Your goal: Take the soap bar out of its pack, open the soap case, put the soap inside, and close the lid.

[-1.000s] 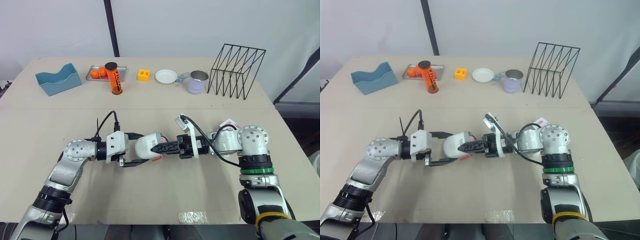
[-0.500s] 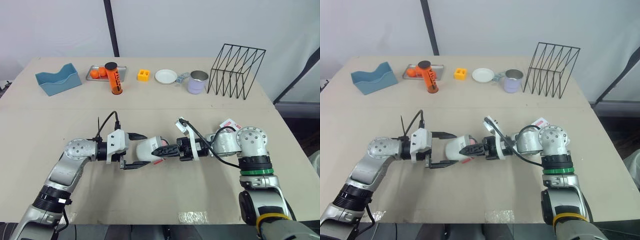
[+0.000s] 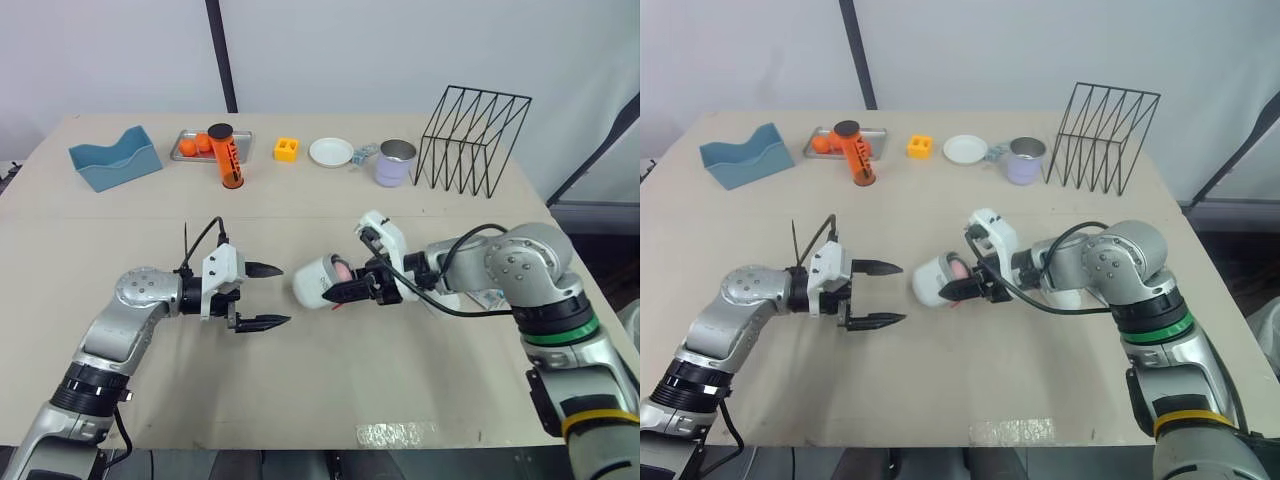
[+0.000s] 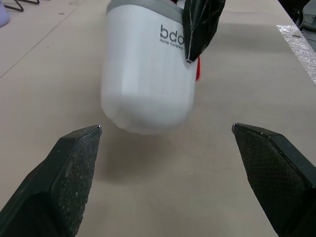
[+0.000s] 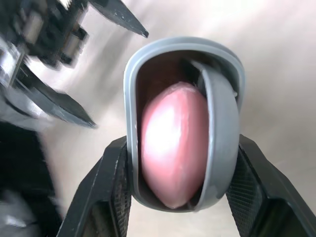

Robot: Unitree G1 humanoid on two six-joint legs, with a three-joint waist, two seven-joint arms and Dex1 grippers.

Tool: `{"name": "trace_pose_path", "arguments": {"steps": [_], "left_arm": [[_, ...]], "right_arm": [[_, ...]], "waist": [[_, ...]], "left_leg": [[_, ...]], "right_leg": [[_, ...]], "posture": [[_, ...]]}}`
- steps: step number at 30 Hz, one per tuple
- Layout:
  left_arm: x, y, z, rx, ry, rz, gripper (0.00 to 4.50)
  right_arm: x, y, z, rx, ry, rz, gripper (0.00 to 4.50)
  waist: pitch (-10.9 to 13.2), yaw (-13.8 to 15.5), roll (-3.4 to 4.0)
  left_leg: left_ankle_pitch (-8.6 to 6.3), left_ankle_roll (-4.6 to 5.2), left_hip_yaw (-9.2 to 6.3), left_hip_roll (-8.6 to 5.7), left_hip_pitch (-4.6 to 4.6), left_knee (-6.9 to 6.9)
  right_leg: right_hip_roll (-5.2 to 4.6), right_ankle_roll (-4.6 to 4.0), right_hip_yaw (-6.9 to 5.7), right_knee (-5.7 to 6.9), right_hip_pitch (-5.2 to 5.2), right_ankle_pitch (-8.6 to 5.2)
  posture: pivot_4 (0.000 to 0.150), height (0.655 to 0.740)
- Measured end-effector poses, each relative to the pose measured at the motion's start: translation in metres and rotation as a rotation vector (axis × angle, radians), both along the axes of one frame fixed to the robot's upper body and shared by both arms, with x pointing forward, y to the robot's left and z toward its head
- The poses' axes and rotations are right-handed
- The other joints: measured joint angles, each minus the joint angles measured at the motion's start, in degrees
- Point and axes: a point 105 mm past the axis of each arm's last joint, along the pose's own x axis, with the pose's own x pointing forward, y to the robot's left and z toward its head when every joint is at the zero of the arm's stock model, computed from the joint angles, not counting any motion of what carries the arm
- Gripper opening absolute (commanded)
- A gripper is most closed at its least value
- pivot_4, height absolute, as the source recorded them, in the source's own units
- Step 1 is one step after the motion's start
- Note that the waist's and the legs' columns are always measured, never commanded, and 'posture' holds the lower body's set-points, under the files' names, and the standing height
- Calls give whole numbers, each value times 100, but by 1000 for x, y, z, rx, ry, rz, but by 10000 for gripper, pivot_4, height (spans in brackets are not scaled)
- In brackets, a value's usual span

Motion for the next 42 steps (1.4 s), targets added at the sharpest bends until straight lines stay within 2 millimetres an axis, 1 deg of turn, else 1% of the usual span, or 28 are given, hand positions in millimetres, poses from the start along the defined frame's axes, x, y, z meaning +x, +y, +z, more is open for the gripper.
{"name": "trace_pose_path", "arguments": {"steps": [1,2,3,4,5,7,8,9,10,11,14,15,16,17,24,27,32,42], "left_arm": [[0,1,1,1,2,1,44861],[3,4,4,-5,44,12,44861],[7,8,14,-16,63,30,44861],[8,7,16,-19,62,28,44861],[7,3,18,-36,78,26,44861],[7,1,18,-37,85,28,44861],[6,-5,19,-51,79,29,44861],[5,-12,20,-66,74,28,44861],[5,-16,21,-73,72,32,44861],[4,-25,24,-84,64,20,44861],[2,-30,26,-81,57,17,44861],[3,-37,27,-93,47,38,44861],[2,-46,25,-77,31,49,44861],[0,-51,22,-69,29,45,44861],[-2,-56,17,-50,37,48,44861],[-8,-62,15,-59,58,25,44861],[-10,-65,10,-49,69,15,44861],[-7,-72,10,-69,36,38,44861]], "right_arm": [[1,0,2,-8,-19,6,19986],[4,-4,11,-123,-176,102,19986],[5,-5,27,-228,-339,211,19986],[4,-3,31,-237,-371,236,19986],[-3,2,33,-315,-460,361,19986],[-6,3,29,-354,-473,414,19986],[-8,-1,23,-436,-492,478,19986],[-8,1,25,-482,-531,539,19986],[-8,1,26,-511,-550,569,19986],[-8,2,28,-538,-576,605,19986],[-7,2,28,-567,-598,639,19986],[-4,-2,21,-639,-603,681,19986],[0,-5,17,-682,-605,701,19986],[1,-6,16,-698,-608,712,19986],[2,-6,14,-720,-611,740,19986],[4,0,13,-722,-630,768,19986],[1,4,12,-716,-633,800,19986],[3,9,11,-703,-619,821,19986]], "waist": [[0,0,-1],[-1,0,-2],[2,0,3],[1,1,1],[1,1,1],[1,2,-1],[2,3,0],[2,3,-1],[2,4,0],[1,5,-1],[1,5,-1],[1,7,-1],[1,11,-1],[1,14,-1],[1,15,-1],[1,14,-1],[1,15,-1],[1,13,-1]], "left_leg": [[0,0,-1,2,0,0],[0,0,-2,3,0,1],[0,0,-2,2,-9,1],[0,0,-4,3,-9,0],[0,0,-4,4,-9,0],[1,-1,-6,0,-13,2],[2,-3,-8,-1,-13,5],[2,-3,-9,-1,-14,6],[2,-3,-10,-2,-14,6],[2,-3,-17,-1,-14,7],[2,-3,-16,-2,-14,6],[3,-4,-17,-1,-14,7],[3,-5,-18,-4,-14,10],[3,-5,-20,-4,-14,10],[3,-5,-20,-4,-14,10],[3,-6,-22,-4,-13,10],[4,-6,-23,-5,-13,11],[4,-7,-29,-5,-11,13]], "right_leg": [[1,0,-2,-1,1,0],[1,0,-3,-1,3,0],[0,0,-4,-1,-10,0],[-2,0,-7,-5,-8,0],[-2,0,-8,-6,-7,0],[-8,-1,-9,-6,-8,1],[-11,-1,-11,-4,-7,1],[-11,-2,-12,-4,-6,1],[-12,-2,-12,-4,-7,1],[-11,-2,-18,-5,-4,1],[-12,-2,-17,-5,-4,1],[-13,-3,-18,-4,-4,2],[-16,-3,-19,-2,-2,2],[-15,-3,-20,-2,-1,2],[-15,-3,-21,-1,-1,2],[-15,-4,-23,0,-1,2],[-16,-4,-25,0,1,2],[-16,-5,-32,1,6,3]], "posture": [[1500,7400],[1500,7400],[1500,7400],[1500,7400],[1500,7400],[1500,7400],[1500,7400],[1500,7400],[1500,7400],[1500,7400],[1500,7400],[1500,7400],[1500,7400],[1500,7400],[1500,7400],[1500,7400],[1500,7400],[1500,7400]]}}
